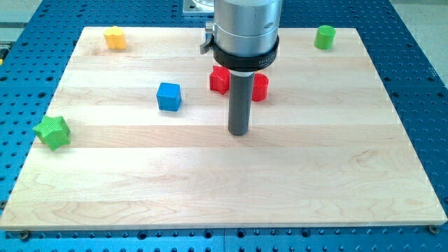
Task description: Move the yellow hexagon and red circle diagonal to each other
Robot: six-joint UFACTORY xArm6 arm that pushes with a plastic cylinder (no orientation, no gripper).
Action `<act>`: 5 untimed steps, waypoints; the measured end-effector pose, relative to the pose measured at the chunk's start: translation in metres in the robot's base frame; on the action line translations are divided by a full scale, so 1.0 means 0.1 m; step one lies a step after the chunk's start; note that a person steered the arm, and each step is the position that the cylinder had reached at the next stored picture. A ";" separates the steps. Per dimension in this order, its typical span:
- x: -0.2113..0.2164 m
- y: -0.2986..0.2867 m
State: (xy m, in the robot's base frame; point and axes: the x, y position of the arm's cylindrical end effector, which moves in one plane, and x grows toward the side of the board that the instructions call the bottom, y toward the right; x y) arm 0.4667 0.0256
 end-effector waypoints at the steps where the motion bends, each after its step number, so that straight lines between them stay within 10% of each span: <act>1: -0.06 -0.46; 4: -1.66 -0.58; 5: -1.82 0.32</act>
State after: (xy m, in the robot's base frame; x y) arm 0.2848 0.0572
